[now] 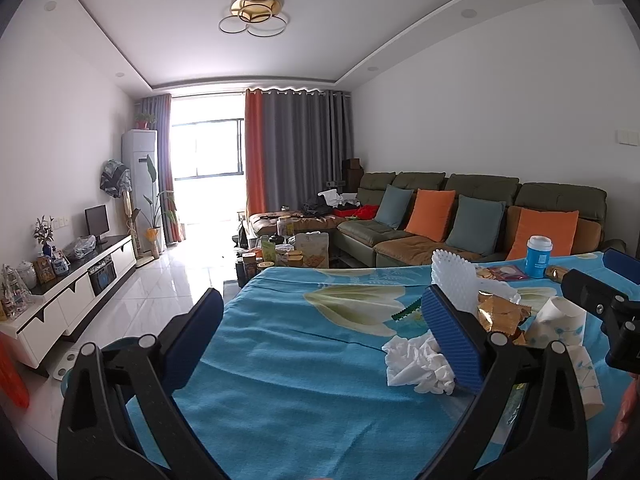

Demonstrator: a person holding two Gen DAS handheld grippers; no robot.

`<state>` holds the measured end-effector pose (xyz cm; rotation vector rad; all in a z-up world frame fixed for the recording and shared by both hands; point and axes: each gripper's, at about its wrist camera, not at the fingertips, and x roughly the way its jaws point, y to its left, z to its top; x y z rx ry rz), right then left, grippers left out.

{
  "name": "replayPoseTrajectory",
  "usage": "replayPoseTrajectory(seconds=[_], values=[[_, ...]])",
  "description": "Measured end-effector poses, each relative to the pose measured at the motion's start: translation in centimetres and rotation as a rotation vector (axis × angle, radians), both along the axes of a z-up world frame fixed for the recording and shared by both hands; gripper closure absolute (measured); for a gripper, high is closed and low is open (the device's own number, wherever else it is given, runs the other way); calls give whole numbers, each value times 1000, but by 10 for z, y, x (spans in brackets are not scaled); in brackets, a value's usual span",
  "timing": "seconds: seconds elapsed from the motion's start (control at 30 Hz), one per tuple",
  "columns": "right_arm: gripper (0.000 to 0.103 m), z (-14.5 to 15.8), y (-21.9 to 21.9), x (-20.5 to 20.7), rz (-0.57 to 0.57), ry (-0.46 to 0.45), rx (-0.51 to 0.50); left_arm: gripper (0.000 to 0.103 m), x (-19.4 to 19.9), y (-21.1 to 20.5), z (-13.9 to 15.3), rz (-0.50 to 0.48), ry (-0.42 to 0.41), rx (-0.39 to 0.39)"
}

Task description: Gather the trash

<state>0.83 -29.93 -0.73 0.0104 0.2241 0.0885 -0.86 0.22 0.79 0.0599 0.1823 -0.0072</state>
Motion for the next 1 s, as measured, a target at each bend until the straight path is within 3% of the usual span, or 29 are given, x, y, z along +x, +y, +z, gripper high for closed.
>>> replayPoseTrajectory(seconds=[0.67,1.0], values=[[7,0,3,0,7,4,5,5,0,-1,0,-6,-2,-4],[7,-5,-3,5,9,45,27,5,9,-5,-6,-25,39,-4]])
